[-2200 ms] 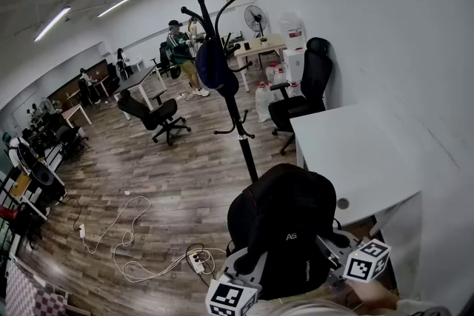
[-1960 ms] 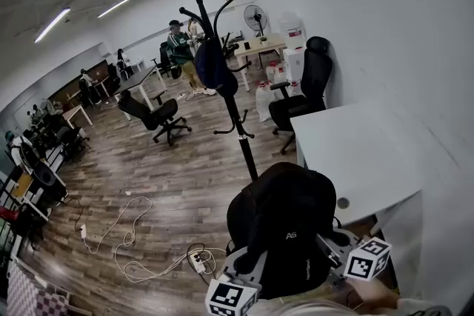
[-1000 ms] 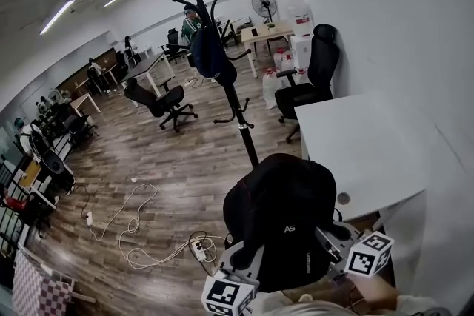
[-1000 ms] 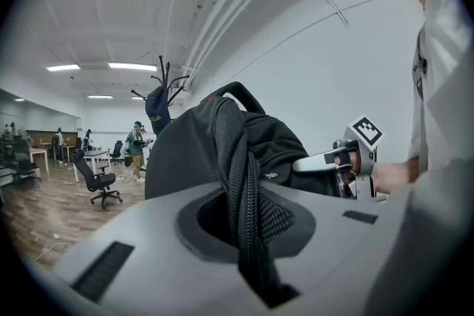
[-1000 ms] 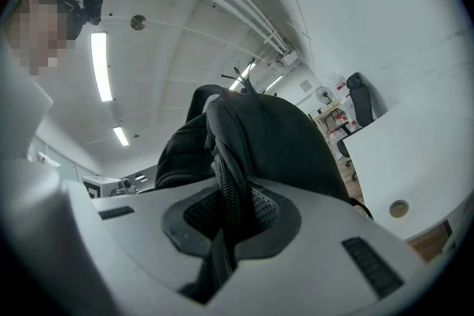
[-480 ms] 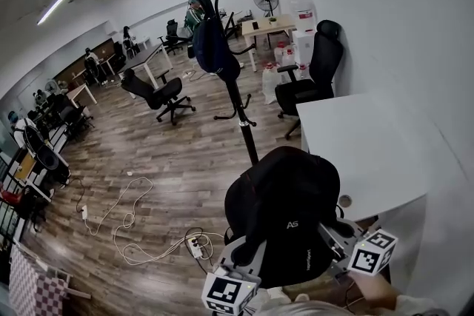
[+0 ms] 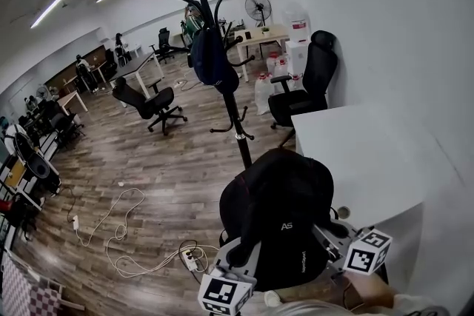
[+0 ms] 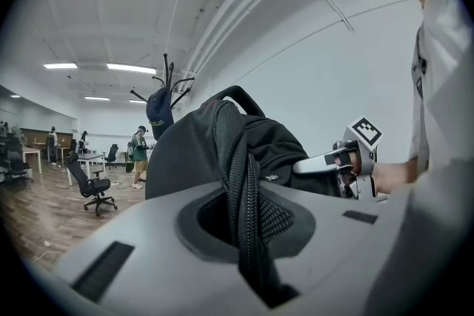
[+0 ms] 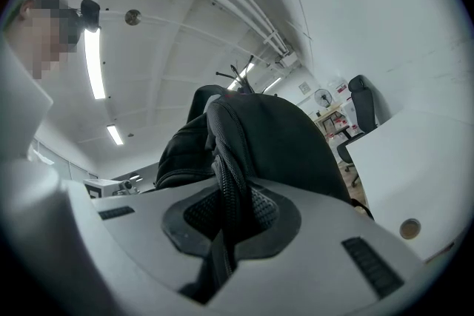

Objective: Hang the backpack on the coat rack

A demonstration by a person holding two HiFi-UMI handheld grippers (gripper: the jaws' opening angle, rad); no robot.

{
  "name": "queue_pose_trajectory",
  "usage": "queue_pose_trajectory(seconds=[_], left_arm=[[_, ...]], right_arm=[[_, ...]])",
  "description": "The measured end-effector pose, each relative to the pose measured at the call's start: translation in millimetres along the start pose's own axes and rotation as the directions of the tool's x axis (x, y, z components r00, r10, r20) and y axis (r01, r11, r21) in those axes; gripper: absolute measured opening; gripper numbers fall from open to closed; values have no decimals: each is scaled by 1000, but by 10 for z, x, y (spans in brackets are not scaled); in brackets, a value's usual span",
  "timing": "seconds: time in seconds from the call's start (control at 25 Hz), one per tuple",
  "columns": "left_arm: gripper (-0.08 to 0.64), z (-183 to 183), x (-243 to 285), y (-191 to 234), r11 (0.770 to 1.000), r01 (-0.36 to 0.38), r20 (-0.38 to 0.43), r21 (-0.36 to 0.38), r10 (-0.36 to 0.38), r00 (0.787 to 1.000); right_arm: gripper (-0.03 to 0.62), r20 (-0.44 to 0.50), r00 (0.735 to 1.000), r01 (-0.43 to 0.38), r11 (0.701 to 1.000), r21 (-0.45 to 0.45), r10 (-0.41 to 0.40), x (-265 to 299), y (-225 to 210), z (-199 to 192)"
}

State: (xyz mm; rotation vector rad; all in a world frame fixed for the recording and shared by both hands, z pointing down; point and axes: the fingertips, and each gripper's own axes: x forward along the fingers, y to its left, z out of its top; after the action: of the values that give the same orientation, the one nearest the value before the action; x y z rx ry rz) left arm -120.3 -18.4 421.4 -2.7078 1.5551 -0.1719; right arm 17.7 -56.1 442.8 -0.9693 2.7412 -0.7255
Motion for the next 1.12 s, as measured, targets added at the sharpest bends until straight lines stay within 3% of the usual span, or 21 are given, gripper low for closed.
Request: queue_pose_trajectory(seconds=[0.72, 1.12], left_arm=[[32, 63, 158, 774, 997, 77, 46, 25, -78, 996], [32, 85, 381, 999, 998, 54, 18, 14, -55, 998]], right_arm=[[31, 32, 998, 57, 996, -67, -55, 766, 54, 104], [31, 25, 999, 29, 999, -38, -28, 1030, -127, 202]])
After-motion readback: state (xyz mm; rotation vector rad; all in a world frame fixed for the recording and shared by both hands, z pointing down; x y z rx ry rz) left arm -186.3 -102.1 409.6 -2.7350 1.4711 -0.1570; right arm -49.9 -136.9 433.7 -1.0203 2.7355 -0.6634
